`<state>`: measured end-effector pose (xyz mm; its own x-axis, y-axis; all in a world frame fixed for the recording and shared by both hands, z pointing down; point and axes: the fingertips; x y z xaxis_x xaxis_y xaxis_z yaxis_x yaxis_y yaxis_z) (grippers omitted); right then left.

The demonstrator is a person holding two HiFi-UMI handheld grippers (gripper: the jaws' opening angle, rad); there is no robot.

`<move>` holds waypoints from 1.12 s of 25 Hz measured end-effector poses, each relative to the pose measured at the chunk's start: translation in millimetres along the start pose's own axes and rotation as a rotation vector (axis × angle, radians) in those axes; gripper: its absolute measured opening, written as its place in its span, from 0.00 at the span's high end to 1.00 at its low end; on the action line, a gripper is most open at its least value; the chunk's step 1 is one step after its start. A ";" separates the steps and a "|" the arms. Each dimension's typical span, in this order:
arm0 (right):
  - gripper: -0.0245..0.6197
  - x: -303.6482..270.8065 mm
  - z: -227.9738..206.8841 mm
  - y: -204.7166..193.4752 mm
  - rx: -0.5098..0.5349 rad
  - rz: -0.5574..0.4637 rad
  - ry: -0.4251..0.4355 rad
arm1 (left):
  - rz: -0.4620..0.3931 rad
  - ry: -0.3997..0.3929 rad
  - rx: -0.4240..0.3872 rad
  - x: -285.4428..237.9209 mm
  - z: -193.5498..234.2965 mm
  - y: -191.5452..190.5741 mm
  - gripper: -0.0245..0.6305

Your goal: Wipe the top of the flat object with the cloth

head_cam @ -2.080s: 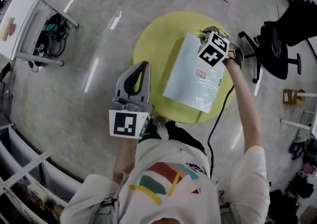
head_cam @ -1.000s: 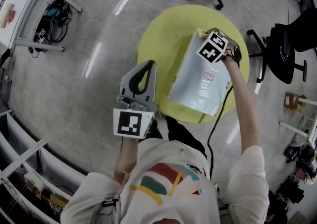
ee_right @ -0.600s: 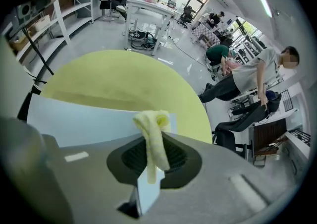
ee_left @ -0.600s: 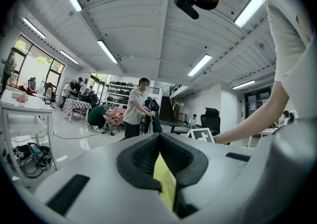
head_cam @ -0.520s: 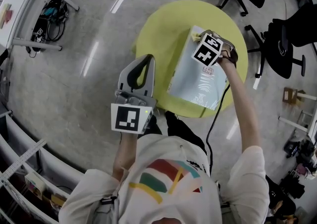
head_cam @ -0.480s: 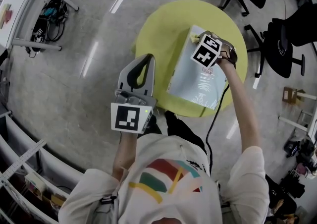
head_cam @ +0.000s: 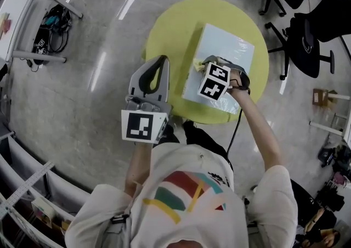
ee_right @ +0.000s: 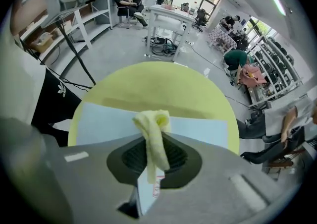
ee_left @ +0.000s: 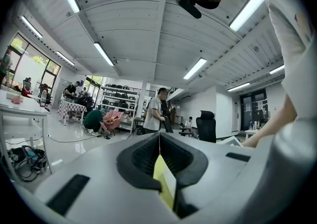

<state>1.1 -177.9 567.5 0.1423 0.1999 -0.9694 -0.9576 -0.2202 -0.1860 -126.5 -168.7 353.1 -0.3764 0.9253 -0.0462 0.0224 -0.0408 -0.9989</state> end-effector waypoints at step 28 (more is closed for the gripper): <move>0.92 26.2 140.2 -10.3 -0.001 -0.058 0.209 | -0.028 -0.095 -0.041 -27.8 -25.1 8.6 0.94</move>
<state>-20.4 -36.5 566.4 0.2460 0.0096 -0.9692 -0.9460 -0.2155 -0.2423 -92.5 -185.3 345.9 -0.4637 0.8858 -0.0201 0.0473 0.0020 -0.9989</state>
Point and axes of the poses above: the fingertips, and each gripper's own axes: x backward along the fingers, z to its left, y out of its top, and after that the axes turned 9 degrees about -x, right-handed
